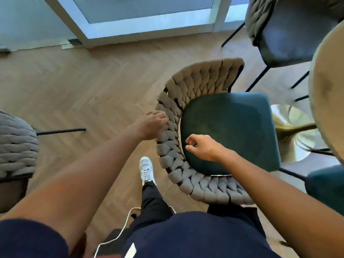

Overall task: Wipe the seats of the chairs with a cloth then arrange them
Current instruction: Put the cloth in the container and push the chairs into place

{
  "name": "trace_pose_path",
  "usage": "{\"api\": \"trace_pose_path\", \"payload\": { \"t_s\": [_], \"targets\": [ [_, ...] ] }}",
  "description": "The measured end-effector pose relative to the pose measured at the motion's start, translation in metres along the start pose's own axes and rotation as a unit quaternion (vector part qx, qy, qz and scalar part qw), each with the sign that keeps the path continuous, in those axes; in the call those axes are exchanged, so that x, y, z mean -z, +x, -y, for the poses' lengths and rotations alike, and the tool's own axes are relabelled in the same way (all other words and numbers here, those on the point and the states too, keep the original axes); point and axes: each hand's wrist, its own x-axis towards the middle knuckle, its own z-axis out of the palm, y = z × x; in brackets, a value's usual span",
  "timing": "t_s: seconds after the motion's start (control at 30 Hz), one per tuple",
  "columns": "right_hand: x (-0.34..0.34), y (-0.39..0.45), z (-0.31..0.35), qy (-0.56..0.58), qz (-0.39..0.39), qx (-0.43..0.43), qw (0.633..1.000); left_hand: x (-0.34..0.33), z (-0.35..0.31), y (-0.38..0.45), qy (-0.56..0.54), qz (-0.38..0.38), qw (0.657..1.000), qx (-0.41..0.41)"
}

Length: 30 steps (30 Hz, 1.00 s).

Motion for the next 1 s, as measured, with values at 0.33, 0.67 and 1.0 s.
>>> {"api": "trace_pose_path", "payload": {
  "t_s": [0.33, 0.67, 1.0],
  "targets": [
    [-0.102, 0.033, 0.076, 0.140, -0.090, -0.132, 0.977, 0.008, 0.066, 0.024, 0.174, 0.107, 0.940, -0.272],
    [-0.163, 0.065, 0.108, 0.149, -0.239, -0.269, 0.921, -0.017, 0.070, 0.073, 0.311, 0.107, 0.844, -0.424],
    [-0.192, 0.052, 0.099, 0.010, -0.279, -0.286, 0.917, -0.042, 0.072, 0.061, 0.245, 0.019, 0.828, -0.504]
  ]
}}
